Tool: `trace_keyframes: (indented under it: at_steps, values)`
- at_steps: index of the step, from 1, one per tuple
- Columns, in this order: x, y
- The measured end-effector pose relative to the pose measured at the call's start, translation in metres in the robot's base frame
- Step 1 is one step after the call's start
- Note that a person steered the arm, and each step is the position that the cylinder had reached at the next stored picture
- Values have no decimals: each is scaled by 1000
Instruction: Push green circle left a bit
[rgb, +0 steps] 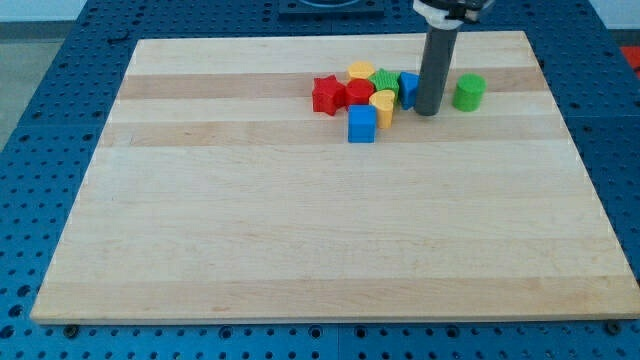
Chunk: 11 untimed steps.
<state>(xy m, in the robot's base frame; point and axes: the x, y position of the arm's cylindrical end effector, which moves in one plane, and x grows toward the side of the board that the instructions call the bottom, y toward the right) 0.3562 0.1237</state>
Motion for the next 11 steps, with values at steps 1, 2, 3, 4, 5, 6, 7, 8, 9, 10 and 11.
trace_keyframes:
  at_steps: [1,2,3,4,5,6,7,8,9,10,11]
  values:
    - [4,14]
    - [4,40]
    - [6,47]
    - [6,53]
    - [6,70]
    - [6,85]
    - [1,93]
    - [-13,93]
    - [-17,93]
    - [-17,84]
    - [-17,74]
